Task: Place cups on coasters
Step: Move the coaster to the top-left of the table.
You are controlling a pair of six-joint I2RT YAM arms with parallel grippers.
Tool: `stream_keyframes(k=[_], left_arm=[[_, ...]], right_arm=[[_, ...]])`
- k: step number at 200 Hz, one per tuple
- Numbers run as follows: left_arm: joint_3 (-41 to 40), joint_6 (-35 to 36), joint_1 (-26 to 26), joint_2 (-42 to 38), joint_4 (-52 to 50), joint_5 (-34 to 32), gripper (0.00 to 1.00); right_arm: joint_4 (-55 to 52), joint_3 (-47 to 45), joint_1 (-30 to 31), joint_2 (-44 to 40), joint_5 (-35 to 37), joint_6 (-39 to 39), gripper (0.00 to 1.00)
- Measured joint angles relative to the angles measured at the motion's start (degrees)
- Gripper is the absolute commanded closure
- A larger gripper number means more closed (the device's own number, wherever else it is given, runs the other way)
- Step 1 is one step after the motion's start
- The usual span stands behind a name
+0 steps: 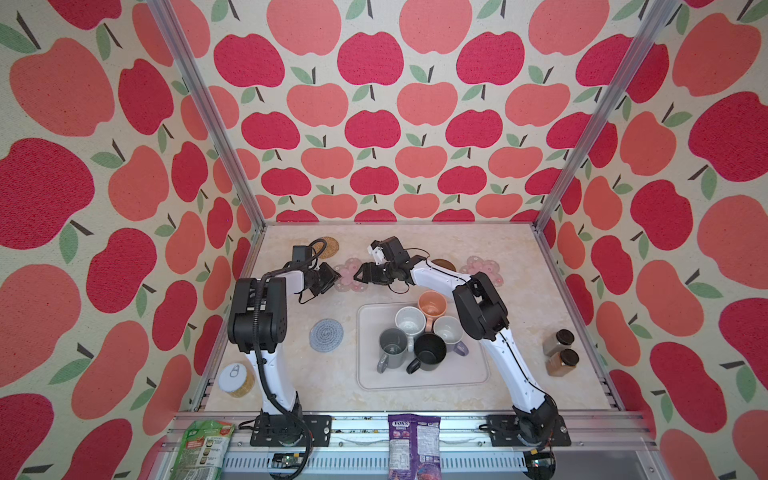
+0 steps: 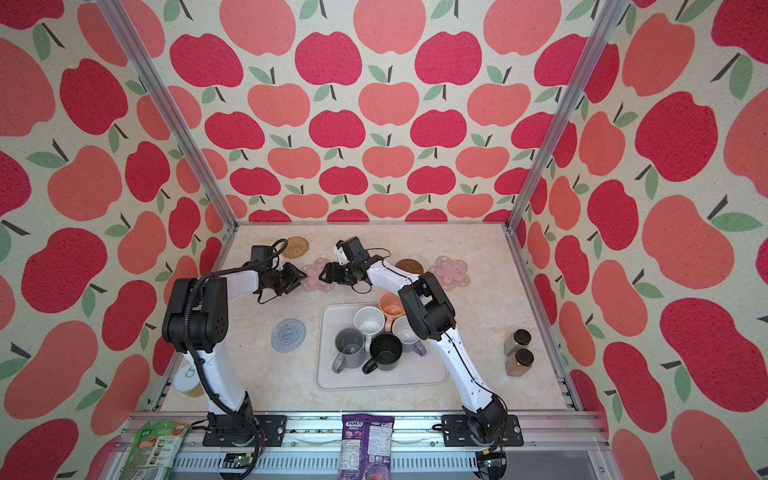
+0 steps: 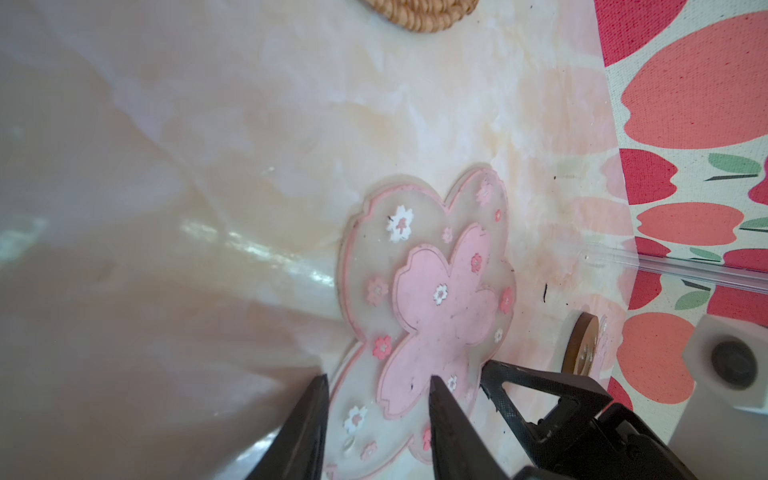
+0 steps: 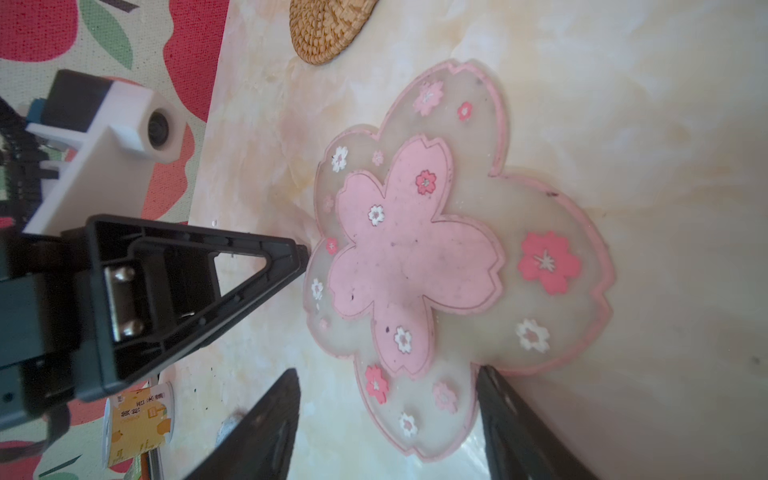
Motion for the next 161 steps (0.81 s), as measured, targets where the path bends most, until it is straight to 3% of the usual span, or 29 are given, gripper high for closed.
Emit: stream_keyframes(k=[161], left_arm=[[-2.16, -0.02, 3.67, -2.19, -1.29, -1.29, 0.58]], right_arm=[[-3.54, 10.62, 2.23, 5.9, -0.87, 1.9, 0.3]])
